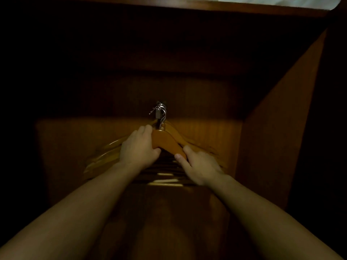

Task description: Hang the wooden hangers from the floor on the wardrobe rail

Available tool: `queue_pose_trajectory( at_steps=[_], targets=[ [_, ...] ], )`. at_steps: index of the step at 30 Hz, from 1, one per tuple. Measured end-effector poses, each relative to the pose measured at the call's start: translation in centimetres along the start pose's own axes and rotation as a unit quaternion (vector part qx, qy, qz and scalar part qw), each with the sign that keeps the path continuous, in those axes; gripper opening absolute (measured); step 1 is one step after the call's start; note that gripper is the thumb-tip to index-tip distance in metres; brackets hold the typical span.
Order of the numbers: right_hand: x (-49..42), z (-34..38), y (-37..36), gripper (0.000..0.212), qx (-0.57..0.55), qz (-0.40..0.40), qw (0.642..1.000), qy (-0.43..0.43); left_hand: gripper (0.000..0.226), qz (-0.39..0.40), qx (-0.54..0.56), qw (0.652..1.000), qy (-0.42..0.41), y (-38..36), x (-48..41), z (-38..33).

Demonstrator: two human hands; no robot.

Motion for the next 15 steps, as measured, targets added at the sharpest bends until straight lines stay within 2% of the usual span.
queue_pose_trajectory(
  at_steps=[3,8,12,15],
  targets=[
    [0.0,0.5,-0.5,0.048,0.012,0.003,1.0,-0.01,0.067,-0.037,0.009,0.999,0.015,-0.3,0.5,1.2],
    [0.2,1.2,-0.6,0.055,0.107,-0.044,0.993,0.011,0.06,-0.039,-0.031,0.999,0.002,-0.5,0.3,2.5],
    [0.5,1.5,0.0,0.047,0.111,-0.06,0.992,-0.004,0.058,-0.012,-0.026,1.0,0.006,-0.7,0.5,2.7],
    [1.0,2.2,1.0,0.037,0.131,-0.085,0.988,0.016,0.061,0.003,-0.019,1.0,-0.001,-0.1,0.7,3.1]
  ],
)
Point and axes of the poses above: each hand's wrist, its own x-axis away from the middle knuckle, its own y-axis out of the back of the hand, z = x × y, the point moved 2 cm from there along -x, towards the middle knuckle, and after that the axes turned 13 degrees about -x, right-handed, at the moved point
